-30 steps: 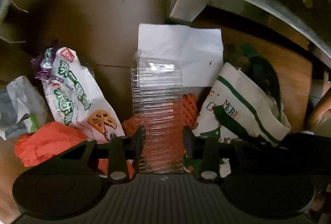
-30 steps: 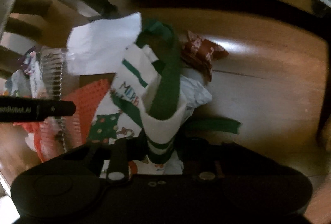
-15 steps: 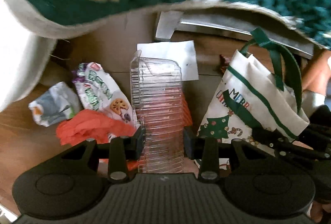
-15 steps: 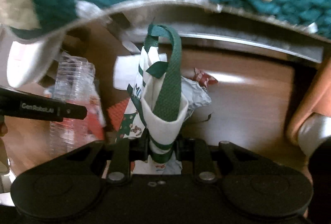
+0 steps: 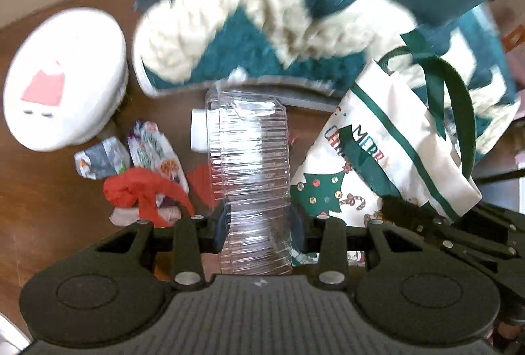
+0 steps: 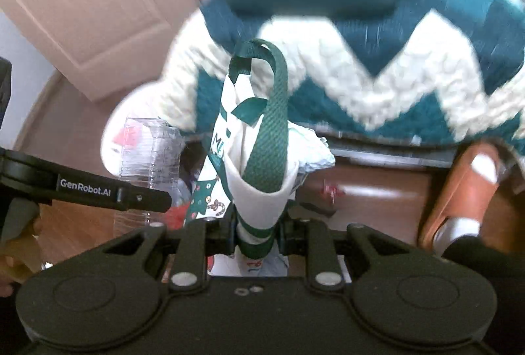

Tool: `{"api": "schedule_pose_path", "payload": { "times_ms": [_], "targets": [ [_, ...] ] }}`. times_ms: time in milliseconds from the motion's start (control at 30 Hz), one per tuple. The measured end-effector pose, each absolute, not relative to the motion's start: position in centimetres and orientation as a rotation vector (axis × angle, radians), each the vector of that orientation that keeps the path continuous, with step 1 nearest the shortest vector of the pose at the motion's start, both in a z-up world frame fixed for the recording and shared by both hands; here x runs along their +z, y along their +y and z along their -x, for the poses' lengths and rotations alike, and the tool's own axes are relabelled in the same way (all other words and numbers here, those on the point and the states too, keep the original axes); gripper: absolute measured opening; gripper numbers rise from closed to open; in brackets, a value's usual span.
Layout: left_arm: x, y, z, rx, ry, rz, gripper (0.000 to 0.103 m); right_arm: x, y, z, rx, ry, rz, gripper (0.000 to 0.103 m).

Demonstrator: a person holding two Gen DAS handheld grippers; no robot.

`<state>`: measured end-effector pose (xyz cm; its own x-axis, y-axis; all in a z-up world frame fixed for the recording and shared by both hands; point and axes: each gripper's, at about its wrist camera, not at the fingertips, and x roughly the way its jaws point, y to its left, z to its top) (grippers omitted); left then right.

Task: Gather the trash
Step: 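Lift the container with left tool while right tool carries the tote over the bin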

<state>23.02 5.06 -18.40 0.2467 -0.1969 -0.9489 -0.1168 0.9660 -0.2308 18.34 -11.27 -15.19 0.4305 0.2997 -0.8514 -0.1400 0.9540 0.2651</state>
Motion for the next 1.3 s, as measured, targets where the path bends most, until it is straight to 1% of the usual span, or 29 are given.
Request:
{"api": "schedule_pose_path", "payload": {
  "times_ms": [100, 267, 600, 833, 1000, 1167, 1300],
  "targets": [
    [-14.2, 4.3, -21.0, -0.052, 1.223, 0.262, 0.038, -10.8, -11.8, -16.4, 0.308, 1.002, -0.134, 0.021],
    [-8.3, 3.3, -18.4, -0.064, 1.084, 0.245, 0.038, -5.3, -12.2, -13.9, 0.331, 0.873, -0.092, 0.021],
    [2.9, 2.3, -16.9, -0.084, 0.845, 0.229, 0.038, 5.5, -13.8, -13.3, 0.315, 0.624, -0.048, 0.021],
    [12.1, 1.7, -18.6, -0.095, 0.653, 0.209, 0.038, 12.9, -15.3, -16.1, 0.280, 0.481, -0.024, 0.021],
    [17.2, -0.1, -21.2, -0.120, 0.573, 0.165, 0.038, 17.2, -16.2, -18.8, 0.259, 0.401, -0.022, 0.021],
    [20.5, -1.8, -24.5, -0.132, 0.520, 0.139, 0.038, 20.0, -16.6, -22.2, 0.244, 0.372, 0.001, 0.022],
    [22.0, -2.9, -27.4, -0.137, 0.499, 0.123, 0.038, 19.9, -17.0, -25.4, 0.226, 0.399, 0.031, 0.022]
  ]
}}
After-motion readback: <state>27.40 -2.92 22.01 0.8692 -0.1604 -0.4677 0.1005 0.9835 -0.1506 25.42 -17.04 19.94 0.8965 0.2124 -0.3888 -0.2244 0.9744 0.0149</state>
